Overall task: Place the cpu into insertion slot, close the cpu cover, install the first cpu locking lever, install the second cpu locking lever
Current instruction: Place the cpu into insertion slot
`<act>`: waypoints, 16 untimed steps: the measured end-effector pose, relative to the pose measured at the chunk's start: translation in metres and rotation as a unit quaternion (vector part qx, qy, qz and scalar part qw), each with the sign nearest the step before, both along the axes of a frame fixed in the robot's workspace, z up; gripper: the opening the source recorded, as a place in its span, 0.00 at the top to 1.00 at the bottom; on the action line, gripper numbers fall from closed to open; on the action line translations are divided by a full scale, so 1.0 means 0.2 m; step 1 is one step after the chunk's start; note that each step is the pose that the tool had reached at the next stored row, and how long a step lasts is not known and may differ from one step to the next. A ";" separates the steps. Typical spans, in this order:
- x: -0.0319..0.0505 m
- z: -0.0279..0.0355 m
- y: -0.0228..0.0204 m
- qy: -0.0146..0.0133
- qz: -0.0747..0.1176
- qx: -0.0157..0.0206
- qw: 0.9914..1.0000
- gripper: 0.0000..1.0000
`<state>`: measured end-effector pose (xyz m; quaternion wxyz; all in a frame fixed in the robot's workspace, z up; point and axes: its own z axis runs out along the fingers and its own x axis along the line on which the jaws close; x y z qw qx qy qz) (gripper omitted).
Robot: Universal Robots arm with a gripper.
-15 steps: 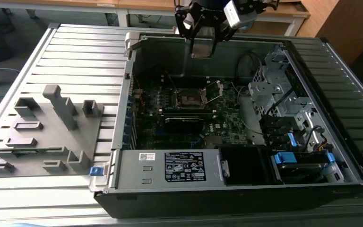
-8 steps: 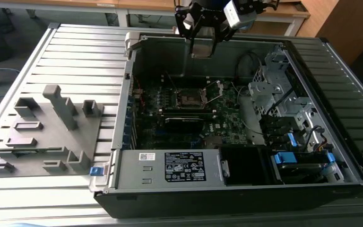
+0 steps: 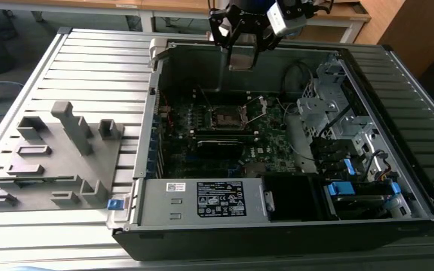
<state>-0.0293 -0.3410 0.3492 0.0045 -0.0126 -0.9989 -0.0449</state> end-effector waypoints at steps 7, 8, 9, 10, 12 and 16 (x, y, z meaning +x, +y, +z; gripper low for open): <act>0.000 -0.028 0.000 0.000 0.000 0.000 1.000 0.46; 0.000 -0.028 0.000 0.000 0.000 0.000 1.000 0.46; 0.000 -0.030 0.000 0.000 0.000 0.000 1.000 0.46; 0.000 -0.030 0.000 0.000 0.000 0.000 1.000 0.46; 0.000 -0.030 0.000 0.000 0.000 0.000 1.000 0.46; 0.000 -0.030 0.000 0.000 0.000 0.000 1.000 0.46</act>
